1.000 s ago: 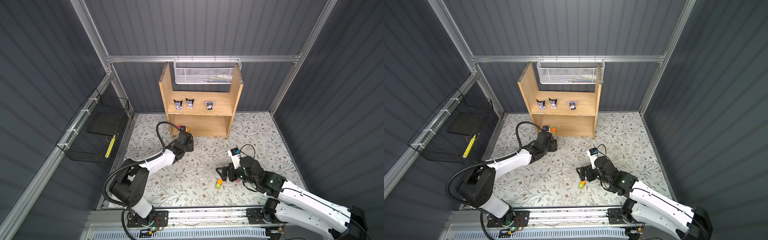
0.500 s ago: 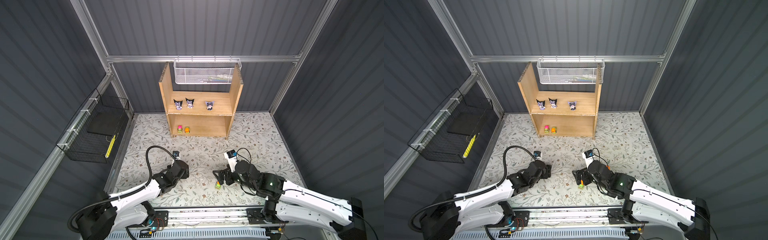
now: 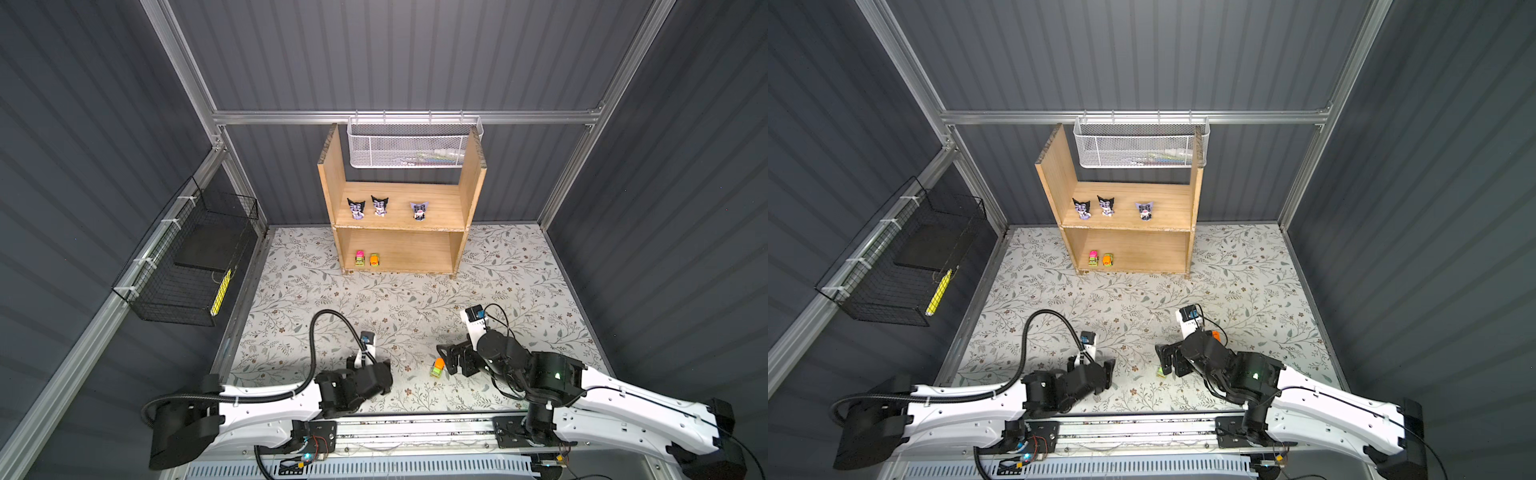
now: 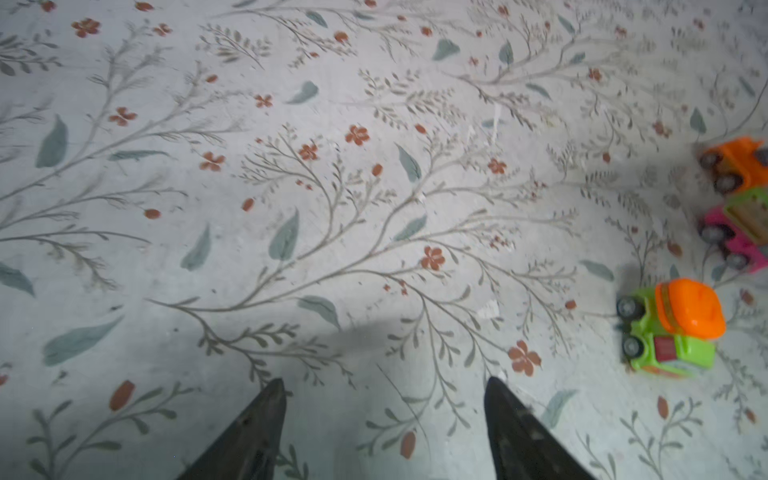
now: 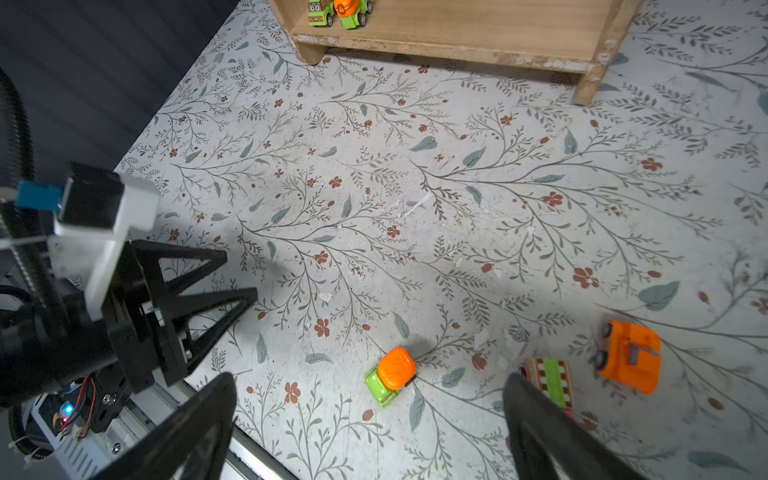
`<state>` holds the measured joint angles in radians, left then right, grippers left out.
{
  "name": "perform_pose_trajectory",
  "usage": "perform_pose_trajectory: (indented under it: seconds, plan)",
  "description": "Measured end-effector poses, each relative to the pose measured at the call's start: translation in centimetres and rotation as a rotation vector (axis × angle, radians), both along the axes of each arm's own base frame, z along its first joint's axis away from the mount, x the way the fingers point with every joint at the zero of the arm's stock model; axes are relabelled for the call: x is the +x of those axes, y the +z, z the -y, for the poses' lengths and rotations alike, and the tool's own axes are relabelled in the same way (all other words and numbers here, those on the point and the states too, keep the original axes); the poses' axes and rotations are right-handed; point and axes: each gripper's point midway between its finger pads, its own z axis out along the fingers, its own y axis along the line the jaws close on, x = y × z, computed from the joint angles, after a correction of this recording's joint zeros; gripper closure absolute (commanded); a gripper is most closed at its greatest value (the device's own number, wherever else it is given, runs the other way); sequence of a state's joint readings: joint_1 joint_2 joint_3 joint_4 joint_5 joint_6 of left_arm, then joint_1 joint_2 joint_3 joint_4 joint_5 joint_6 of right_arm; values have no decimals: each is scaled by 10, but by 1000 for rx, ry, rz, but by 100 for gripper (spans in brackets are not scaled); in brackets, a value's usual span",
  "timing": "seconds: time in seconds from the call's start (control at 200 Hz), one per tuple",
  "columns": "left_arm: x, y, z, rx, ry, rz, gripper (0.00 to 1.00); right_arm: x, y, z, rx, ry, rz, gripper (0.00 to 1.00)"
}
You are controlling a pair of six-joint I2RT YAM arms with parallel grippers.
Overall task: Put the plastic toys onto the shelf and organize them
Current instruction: 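Withdraw the left gripper from the shelf toward the other orange-topped green car, then lower the left gripper onto the second orange-topped green car and close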
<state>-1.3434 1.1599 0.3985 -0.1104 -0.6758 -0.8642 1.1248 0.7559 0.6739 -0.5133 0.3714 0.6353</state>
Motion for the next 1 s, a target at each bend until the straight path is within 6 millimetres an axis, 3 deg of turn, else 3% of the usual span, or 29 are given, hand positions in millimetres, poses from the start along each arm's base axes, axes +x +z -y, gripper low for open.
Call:
perform_pose_trajectory:
  seconds: [0.315,0.7,1.001]
  plan:
    - [-28,-11,86,24,-126,48,19,-9,19,36,75,-67,20,1]
    - [-40,-21,149,5,-212,40,19,-20,25,69,135,-127,15,1]
    - [-32,-25,175,32,-209,63,25,-24,25,82,147,-141,19,1]
